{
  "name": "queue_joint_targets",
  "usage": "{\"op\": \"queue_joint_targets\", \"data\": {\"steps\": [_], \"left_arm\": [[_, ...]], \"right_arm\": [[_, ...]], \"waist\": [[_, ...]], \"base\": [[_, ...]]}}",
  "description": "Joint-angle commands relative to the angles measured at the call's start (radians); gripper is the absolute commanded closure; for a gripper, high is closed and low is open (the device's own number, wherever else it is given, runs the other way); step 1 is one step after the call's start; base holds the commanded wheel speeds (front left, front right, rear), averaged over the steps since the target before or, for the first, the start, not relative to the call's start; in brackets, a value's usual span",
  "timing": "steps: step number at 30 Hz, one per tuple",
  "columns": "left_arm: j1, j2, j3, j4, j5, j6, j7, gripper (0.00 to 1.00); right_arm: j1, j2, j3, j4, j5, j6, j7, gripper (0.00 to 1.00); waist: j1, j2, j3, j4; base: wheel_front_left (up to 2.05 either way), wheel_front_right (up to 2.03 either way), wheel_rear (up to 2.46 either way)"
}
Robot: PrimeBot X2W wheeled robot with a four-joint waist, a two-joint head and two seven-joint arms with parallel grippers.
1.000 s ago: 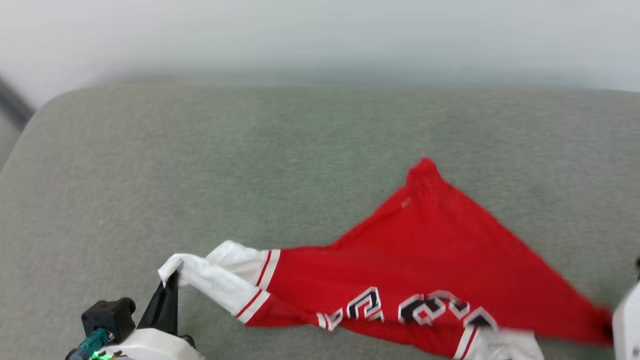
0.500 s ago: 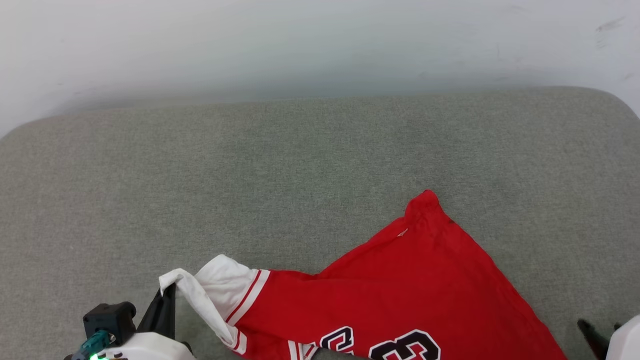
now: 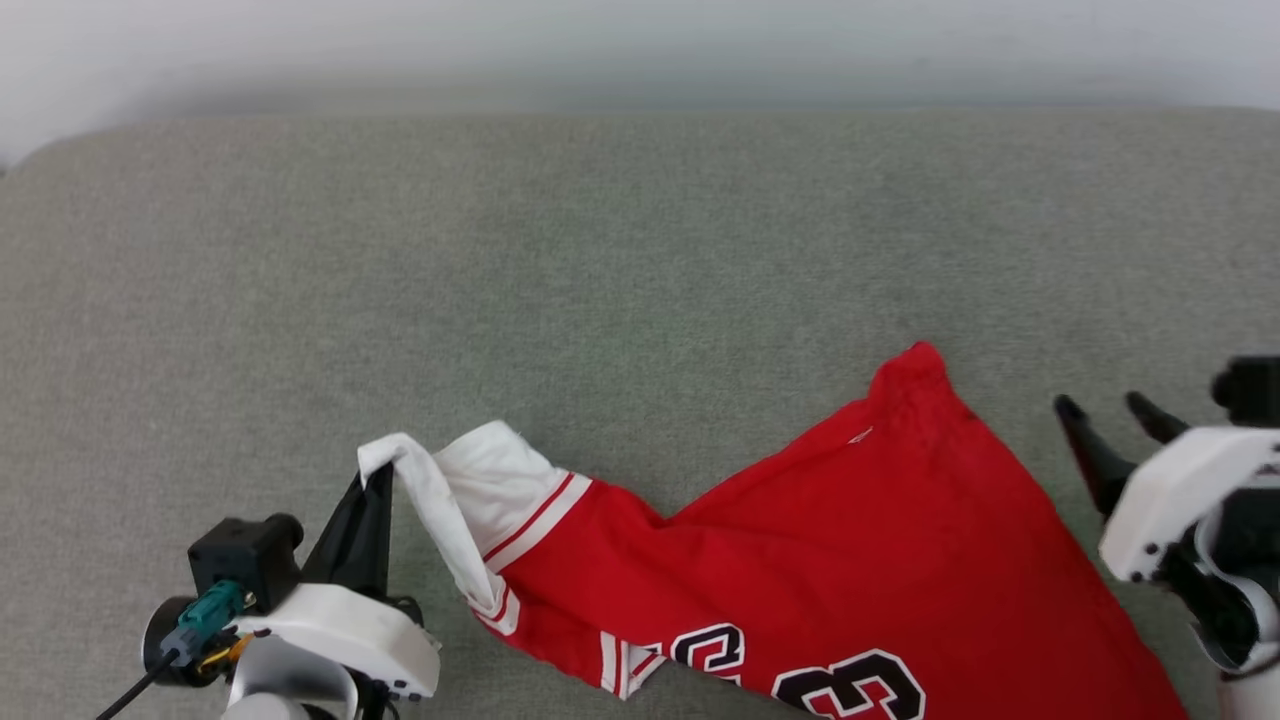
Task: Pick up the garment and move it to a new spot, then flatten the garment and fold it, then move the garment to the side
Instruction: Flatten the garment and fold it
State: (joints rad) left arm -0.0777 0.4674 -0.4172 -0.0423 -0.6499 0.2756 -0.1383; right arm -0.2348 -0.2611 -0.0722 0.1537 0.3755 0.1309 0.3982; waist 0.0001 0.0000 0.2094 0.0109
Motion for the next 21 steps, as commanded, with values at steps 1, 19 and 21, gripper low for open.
{"op": "queue_joint_targets", "data": {"steps": [1, 19, 21], "left_arm": [[-0.02, -0.003, -0.004, -0.005, 0.007, -0.002, -0.004, 1.0], [-0.162, -0.064, -0.074, 0.022, 0.033, -0.08, -0.036, 1.0], [-0.165, -0.068, -0.078, 0.031, 0.03, -0.084, -0.041, 1.0]], "right_arm": [[-0.026, -0.006, 0.021, 0.004, 0.008, 0.0, 0.032, 0.0], [-0.257, -0.069, 0.233, 0.155, 0.06, -0.001, 0.499, 0.0], [-0.248, -0.061, 0.243, 0.188, 0.07, 0.0, 0.54, 0.16]], "waist": [[-0.0001, 0.0, 0.031, 0.025], [-0.0001, 0.0, 0.174, 0.137], [-0.0001, 0.0, 0.176, 0.143]], "base": [[0.0, 0.0, 0.0], [0.0, 0.0, 0.0], [0.0, 0.0, 0.0]]}}
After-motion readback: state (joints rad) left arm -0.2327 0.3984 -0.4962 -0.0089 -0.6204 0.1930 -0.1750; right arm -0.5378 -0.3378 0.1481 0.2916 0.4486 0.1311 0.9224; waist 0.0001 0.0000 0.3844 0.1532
